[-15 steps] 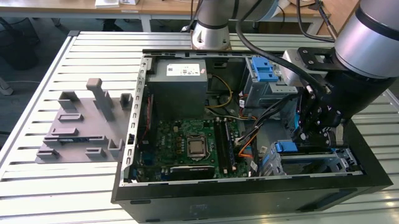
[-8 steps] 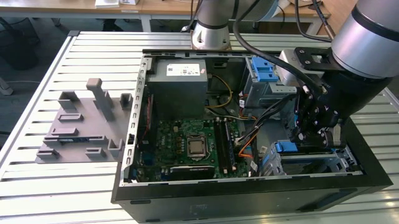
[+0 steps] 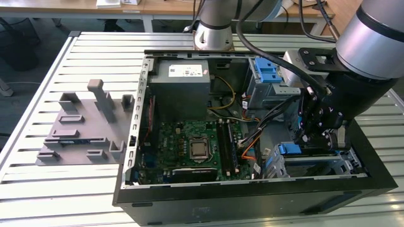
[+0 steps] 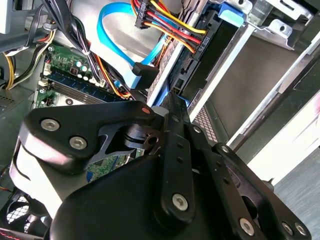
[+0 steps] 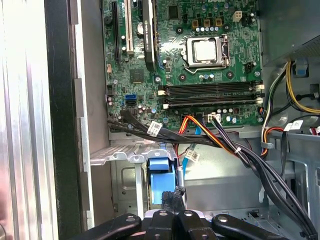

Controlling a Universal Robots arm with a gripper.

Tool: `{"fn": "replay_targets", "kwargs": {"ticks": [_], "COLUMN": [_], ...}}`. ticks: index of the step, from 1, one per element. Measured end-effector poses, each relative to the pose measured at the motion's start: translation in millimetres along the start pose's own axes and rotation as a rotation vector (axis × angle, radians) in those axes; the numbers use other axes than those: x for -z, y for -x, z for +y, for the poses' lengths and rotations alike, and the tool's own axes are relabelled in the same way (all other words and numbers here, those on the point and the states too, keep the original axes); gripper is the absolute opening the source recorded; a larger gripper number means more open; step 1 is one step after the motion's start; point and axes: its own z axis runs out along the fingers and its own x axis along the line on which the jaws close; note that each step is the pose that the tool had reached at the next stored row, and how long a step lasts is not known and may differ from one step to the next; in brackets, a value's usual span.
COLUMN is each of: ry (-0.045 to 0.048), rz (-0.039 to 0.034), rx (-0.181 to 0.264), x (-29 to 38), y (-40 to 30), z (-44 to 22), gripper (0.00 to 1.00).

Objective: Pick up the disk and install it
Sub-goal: 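Insert the second disk wire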

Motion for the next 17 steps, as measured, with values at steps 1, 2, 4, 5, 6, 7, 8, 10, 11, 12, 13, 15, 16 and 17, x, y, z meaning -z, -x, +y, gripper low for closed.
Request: {"fn": "replay_targets", "kwargs": {"ticks": [1, 2, 4, 5, 6, 7, 8, 10, 11, 12, 13, 15, 16, 17], "ry": [0.0, 0.0, 0.0, 0.0, 0.0001, 0.0, 0.0, 0.0001, 0.0, 0.0, 0.0, 0.0001, 0.0, 0.0], "rz": [0.0, 0.0, 0.0, 0.0, 0.0001, 0.0, 0.0, 0.0, 0.0, 0.0, -0.0001, 0.0, -0.0001, 0.0], "rx": [0.0, 0.0, 0.0, 0.0, 0.0, 0.0, 0.0, 0.0, 0.0, 0.0, 0.0, 0.0, 0.0, 0.0], "x": [0.0, 0.0, 0.0, 0.0, 0.0, 0.0, 0.0, 0.0, 0.0, 0.0, 0.0, 0.0, 0.0, 0.0], "y": [0.0, 0.0, 0.0, 0.0, 0.0, 0.0, 0.0, 0.0, 0.0, 0.0, 0.0, 0.1, 0.1, 0.1], "z": [0.0, 0.0, -0.1, -0.1, -0.1, -0.1, -0.2, -0.2, -0.2, -0.3, -0.3, -1.3, -1.4, -1.4], "gripper": [0.11, 0.11, 0.11, 0.11, 0.11, 0.11, 0.17, 0.17, 0.17, 0.17, 0.17, 0.1, 0.1, 0.1]}}
